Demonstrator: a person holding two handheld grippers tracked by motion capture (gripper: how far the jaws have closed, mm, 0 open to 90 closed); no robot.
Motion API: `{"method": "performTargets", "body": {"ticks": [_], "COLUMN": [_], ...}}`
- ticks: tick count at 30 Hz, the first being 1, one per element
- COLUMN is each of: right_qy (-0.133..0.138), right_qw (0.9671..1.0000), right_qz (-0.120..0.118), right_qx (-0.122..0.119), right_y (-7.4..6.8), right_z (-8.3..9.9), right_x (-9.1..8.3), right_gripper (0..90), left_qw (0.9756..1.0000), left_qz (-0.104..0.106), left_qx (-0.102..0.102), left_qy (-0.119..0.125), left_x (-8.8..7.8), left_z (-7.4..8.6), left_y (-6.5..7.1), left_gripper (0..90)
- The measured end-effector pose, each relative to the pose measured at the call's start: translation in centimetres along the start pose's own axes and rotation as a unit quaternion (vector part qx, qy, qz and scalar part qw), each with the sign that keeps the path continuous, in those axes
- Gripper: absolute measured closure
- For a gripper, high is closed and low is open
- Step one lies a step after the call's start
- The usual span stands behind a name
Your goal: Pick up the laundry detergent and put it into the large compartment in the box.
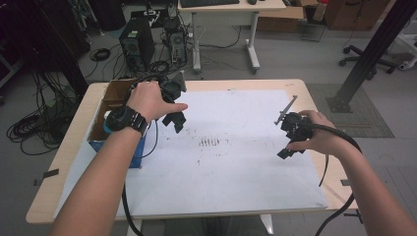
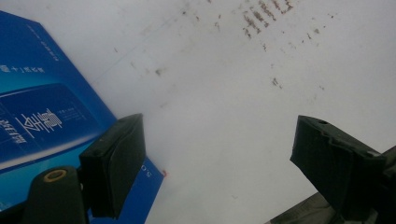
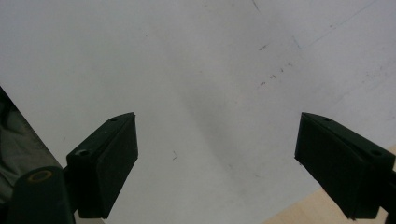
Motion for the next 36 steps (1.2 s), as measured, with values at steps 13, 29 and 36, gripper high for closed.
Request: {"method": "performTargets", "body": {"ticks": [13, 29, 36], "right_qy": [0.000, 0.001, 0.001], "right_qw": [1.0000, 1.0000, 1.0000], "right_qz": [-0.002, 0.000, -0.001], "right_qx": [-0.005, -0.002, -0.001], "right_y": [-0.12, 0.39, 0.32], "right_z": [-0.25, 0.01, 0.03], "right_x": [0.08, 0.04, -0.02], "right_gripper": [13.3, 13.3, 13.3], "left_qw": [1.0000, 1.0000, 1.0000], "left_qz": [0.006, 0.009, 0.008], "left_qx": [-0.002, 0.000, -0.001], "left_qy": [-0.002, -0.004, -0.002], "left_x": [0.35, 0.55, 0.54], "left_z": [0.00, -0.50, -0.44], "left_y": [-0.12, 0.28, 0.37], "left_gripper": [17.9, 17.9, 17.8]}}
Point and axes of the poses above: each handheld gripper's, and its own axes: x roughly forward along the jaws, z roughly out of its underside, y roughly to its right, the point moved 5 cm from there along x, roughly forward along the jaws, and after that the axes turned 14 degrees about z, right-handed, at the moved point
